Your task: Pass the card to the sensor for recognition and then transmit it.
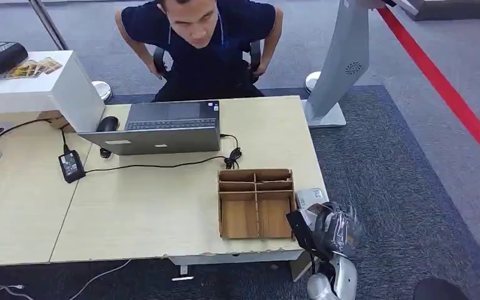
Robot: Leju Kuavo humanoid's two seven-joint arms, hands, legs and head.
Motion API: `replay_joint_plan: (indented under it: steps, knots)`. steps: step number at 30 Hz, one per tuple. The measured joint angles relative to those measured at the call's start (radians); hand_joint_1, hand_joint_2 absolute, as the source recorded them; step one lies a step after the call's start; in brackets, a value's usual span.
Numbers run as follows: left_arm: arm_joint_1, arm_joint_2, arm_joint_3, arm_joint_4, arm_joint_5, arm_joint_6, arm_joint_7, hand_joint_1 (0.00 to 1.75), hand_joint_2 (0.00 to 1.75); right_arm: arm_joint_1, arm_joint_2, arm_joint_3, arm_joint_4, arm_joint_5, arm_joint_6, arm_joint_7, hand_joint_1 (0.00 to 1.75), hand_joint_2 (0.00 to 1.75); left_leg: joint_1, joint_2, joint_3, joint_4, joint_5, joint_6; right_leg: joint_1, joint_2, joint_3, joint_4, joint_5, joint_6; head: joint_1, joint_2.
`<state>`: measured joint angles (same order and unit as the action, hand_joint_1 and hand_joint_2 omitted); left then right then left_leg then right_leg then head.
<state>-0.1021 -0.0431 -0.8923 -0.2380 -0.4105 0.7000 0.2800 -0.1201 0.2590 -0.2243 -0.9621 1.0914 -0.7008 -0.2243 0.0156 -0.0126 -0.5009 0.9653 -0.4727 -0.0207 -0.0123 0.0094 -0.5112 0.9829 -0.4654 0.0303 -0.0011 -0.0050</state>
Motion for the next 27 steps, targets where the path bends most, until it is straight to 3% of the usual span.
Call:
replay_joint_plan:
  steps: [12, 27]
  knots:
    - [0.0, 0.0, 0.0, 0.0, -0.001, 0.0, 0.0, 0.0, 0.0, -0.013, 0.005, -0.002, 0.018, -0.003, 0.0, -0.014, 1.75, 1.75, 0.0, 0.0, 0.001, 0.0, 0.0, 0.0, 0.0, 0.0, 0.001, 0.0, 0.0, 0.0, 0.0, 0.0]
    - [0.0, 0.0, 0.0, 0.0, -0.015, 0.0, -0.011, 0.0, 0.0, -0.014, 0.018, 0.031, -0.068, -0.024, 0.0, -0.112, 1.75, 1.75, 0.0, 0.0, 0.001, 0.0, 0.0, 0.0, 0.0, 0.0, 0.002, 0.0, 0.0, 0.0, 0.0, 0.0]
